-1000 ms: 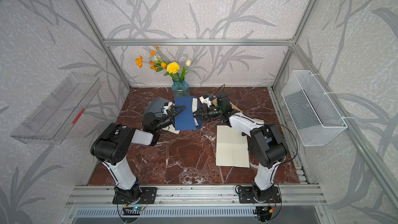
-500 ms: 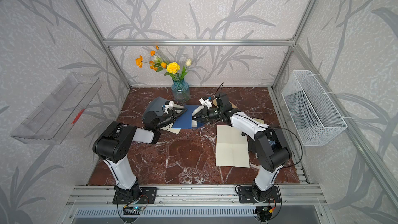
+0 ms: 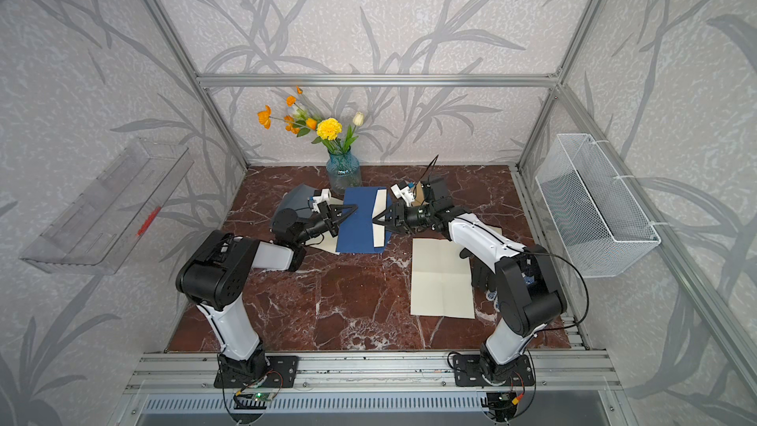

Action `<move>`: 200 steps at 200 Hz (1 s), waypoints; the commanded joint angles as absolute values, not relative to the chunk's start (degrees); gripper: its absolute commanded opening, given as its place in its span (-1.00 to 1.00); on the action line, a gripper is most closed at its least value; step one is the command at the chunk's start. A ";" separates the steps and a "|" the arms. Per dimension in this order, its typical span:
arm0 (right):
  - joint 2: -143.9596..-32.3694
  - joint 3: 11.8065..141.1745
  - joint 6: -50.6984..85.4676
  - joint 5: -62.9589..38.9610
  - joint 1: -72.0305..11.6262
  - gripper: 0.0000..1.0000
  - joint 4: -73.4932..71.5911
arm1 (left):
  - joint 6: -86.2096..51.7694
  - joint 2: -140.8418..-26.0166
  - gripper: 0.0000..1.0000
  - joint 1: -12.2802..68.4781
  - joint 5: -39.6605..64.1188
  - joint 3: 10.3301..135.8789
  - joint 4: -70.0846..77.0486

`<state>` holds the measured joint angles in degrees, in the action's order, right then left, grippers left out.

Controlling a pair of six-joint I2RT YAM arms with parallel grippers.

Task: Fold the letter paper in half and place it into the envelope
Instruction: Place the letter paper in the envelope.

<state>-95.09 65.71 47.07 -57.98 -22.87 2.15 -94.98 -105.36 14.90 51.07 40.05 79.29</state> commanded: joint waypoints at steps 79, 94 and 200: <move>-101.89 64.43 55.50 -53.26 -21.64 -0.91 -11.77 | -95.17 -101.94 -0.95 15.44 52.87 39.59 80.82; -102.62 64.15 58.01 -54.07 -21.71 -0.96 -16.02 | -95.41 -102.39 -0.63 15.56 53.51 39.80 80.86; -106.33 66.37 65.12 -58.70 -24.70 -0.99 -27.01 | -95.36 -105.91 0.45 15.91 54.41 39.81 80.86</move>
